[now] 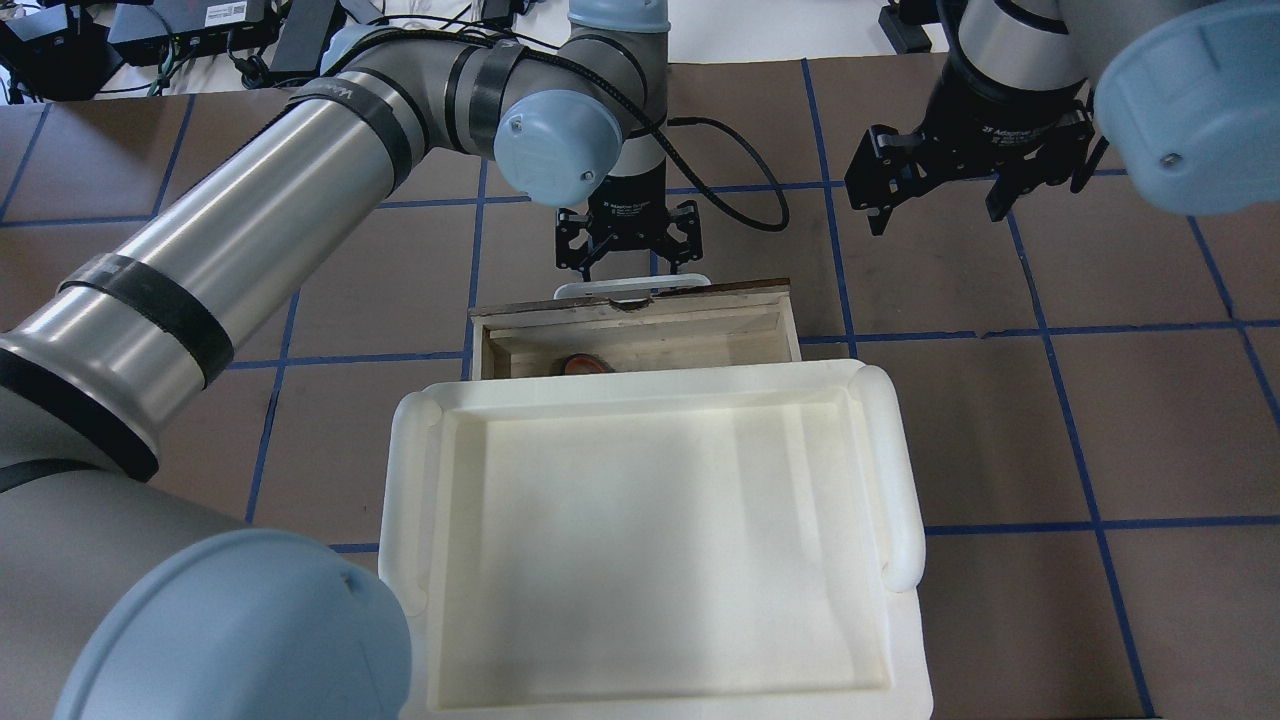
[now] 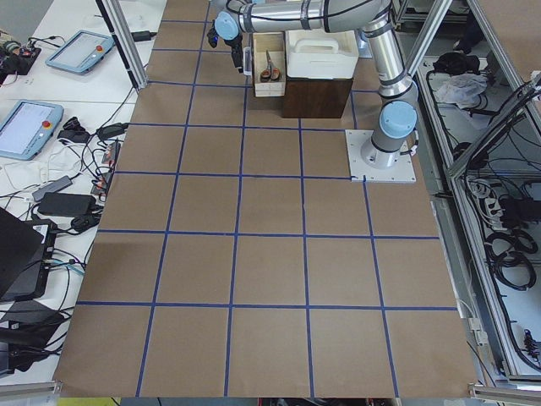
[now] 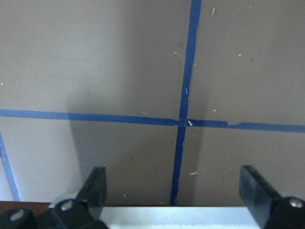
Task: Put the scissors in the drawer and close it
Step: 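Push the drawer closed with the left gripper, away from the robot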
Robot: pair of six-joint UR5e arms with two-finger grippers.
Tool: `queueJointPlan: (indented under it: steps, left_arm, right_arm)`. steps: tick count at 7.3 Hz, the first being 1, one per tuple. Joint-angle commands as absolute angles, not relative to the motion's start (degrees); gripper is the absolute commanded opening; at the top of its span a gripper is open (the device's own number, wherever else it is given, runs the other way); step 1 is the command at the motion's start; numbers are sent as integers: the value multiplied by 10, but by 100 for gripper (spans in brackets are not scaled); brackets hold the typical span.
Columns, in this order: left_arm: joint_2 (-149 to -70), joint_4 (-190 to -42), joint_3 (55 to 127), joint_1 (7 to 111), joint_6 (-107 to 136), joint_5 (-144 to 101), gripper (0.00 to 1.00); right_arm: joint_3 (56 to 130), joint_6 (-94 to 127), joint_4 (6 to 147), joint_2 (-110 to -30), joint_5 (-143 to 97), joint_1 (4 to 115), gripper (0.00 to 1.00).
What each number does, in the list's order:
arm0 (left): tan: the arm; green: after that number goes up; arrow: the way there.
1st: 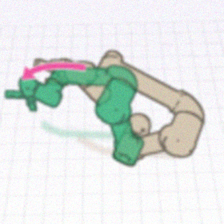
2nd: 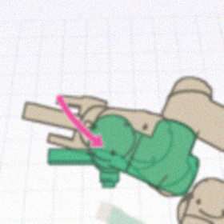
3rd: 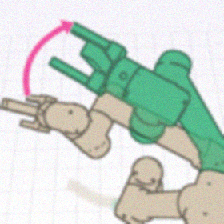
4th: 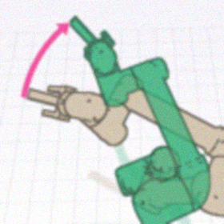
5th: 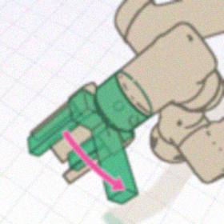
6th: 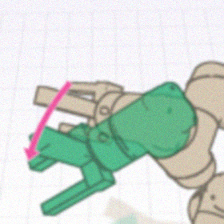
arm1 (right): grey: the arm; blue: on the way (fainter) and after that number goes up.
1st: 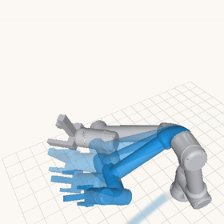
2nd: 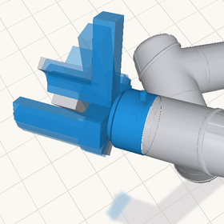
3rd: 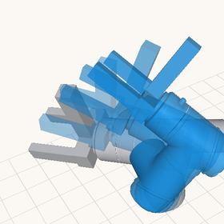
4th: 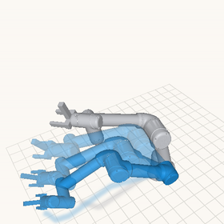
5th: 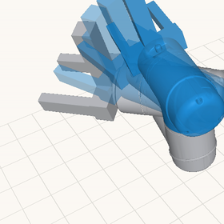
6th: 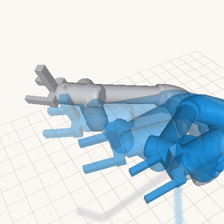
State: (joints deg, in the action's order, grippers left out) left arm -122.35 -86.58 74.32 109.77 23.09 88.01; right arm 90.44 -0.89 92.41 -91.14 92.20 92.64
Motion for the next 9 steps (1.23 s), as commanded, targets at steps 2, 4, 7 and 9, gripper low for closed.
queueJointPlan:
  steps: [2,4,7,9]
  left_arm:
    - [-1186,-921,781,1099,229,881,100]
    - [-1171,-965,806,1099,225,880,100]
    - [-1158,-967,847,1099,196,859,100]
    - [-1158,-963,845,1099,195,855,100]
  right_arm:
    - [904,-9,923,-911,922,926,100]
    - [904,-8,923,-912,922,925,100]
    - [904,-8,926,-912,923,925,100]
    - [904,-9,925,-912,923,912,100]
